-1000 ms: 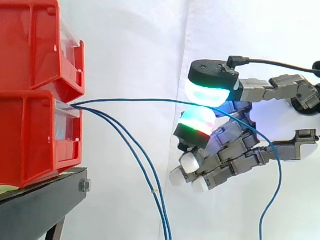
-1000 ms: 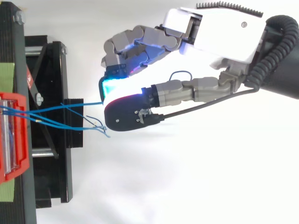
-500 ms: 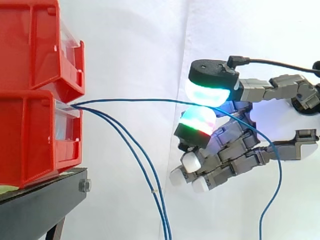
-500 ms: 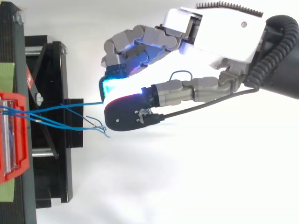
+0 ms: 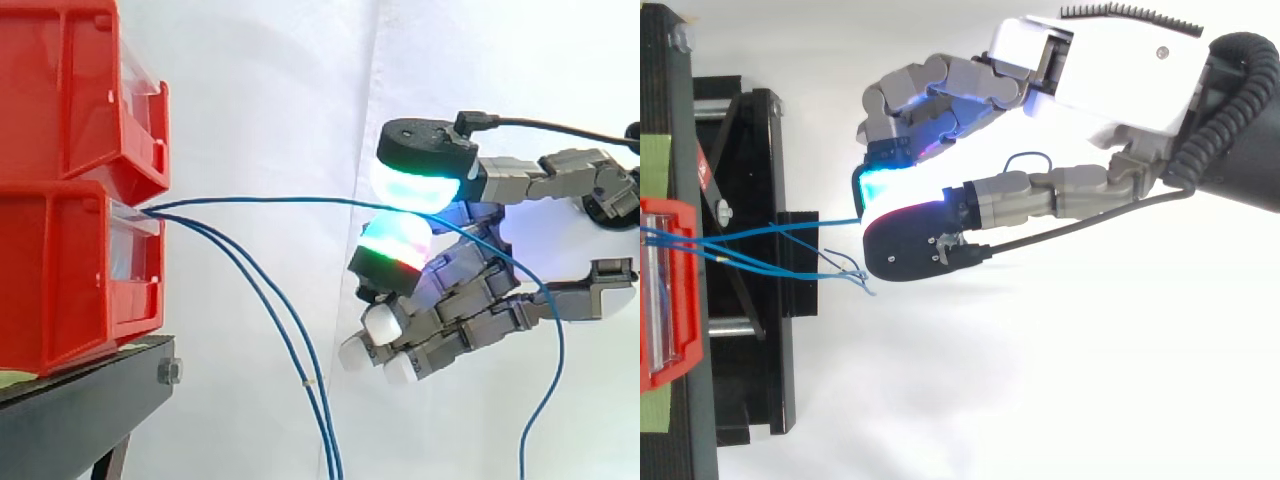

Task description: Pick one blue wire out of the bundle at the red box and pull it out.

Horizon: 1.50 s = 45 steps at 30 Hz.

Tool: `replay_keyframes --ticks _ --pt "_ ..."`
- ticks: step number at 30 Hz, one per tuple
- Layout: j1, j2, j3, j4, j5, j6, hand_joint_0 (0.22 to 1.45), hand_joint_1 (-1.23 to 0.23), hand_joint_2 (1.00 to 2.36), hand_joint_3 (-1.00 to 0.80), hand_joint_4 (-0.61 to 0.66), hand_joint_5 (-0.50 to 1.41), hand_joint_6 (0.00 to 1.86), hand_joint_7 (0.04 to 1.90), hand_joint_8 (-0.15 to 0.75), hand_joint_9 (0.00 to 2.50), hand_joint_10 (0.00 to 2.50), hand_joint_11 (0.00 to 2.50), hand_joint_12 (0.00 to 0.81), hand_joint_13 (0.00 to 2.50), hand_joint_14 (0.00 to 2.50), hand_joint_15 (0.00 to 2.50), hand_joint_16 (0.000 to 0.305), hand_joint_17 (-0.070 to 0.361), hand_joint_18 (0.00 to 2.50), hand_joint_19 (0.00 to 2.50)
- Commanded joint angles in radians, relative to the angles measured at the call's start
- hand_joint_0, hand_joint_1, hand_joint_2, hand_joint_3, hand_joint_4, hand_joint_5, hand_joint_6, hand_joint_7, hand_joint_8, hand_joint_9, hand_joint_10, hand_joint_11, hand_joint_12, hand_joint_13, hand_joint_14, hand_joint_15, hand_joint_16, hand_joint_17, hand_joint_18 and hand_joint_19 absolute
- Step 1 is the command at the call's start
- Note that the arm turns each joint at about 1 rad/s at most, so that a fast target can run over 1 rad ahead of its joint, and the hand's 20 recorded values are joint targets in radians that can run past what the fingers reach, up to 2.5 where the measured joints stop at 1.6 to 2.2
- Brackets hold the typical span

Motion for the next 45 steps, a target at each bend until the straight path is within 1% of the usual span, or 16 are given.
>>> replay_keyframes --ticks 1,29,35,45 --pt "0.000 0.001 -0.001 0.000 0.000 0.000 0.63 -0.68 1.02 -0.22 0.27 -0.10 0.63 1.25 0.269 0.94 0.02 0.67 0.360 0.49 0.01 0.19 0.053 0.119 0.44 0.37" --pt "0.001 0.000 0.000 0.000 0.000 0.000 0.63 -0.68 1.02 -0.21 0.26 -0.10 0.64 1.24 0.261 0.90 0.02 0.65 0.358 0.51 0.01 0.20 0.053 0.118 0.45 0.39" --pt "0.001 0.000 -0.001 0.000 0.000 0.000 0.63 -0.67 1.02 -0.21 0.26 -0.11 0.67 1.18 0.265 0.89 0.02 0.65 0.359 0.51 0.01 0.21 0.053 0.118 0.45 0.38" --pt "0.001 0.001 -0.001 0.000 0.000 0.000 0.64 -0.67 1.02 -0.21 0.27 -0.11 0.67 1.17 0.260 0.89 0.02 0.66 0.357 0.51 0.01 0.20 0.053 0.119 0.45 0.38"
